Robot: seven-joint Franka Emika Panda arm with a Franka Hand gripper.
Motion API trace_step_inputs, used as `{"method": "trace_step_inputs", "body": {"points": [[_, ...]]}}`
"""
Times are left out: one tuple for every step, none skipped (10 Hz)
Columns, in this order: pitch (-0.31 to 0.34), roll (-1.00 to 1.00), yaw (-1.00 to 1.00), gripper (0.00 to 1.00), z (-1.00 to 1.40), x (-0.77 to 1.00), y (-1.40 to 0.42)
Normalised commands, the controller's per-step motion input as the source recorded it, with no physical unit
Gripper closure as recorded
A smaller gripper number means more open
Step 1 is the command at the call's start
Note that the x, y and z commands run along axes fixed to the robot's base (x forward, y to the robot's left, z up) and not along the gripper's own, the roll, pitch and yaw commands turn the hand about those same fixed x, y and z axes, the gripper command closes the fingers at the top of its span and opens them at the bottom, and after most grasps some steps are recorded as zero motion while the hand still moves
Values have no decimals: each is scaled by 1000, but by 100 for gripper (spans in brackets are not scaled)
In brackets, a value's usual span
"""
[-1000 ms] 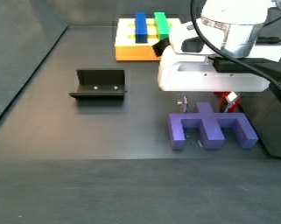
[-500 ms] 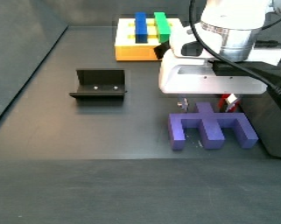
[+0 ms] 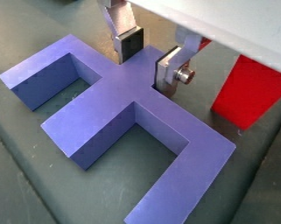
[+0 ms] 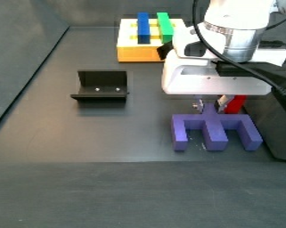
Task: Pick up the purple object. Move up. Place the purple object on the fixture. Regrasp the purple object. Move to above the board. Insert the purple object.
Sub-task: Pick up the purple object.
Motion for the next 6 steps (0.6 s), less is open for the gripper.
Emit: {"method": "trace_step_inputs", "body": {"points": [[0, 0, 0, 100, 0, 0, 0], [0, 0, 0, 100, 0, 0, 0], [0, 0, 0, 100, 0, 0, 0], [0, 0, 0, 100, 0, 0, 0], [0, 0, 0, 100, 0, 0, 0], [0, 0, 0, 100, 0, 0, 0]]}}
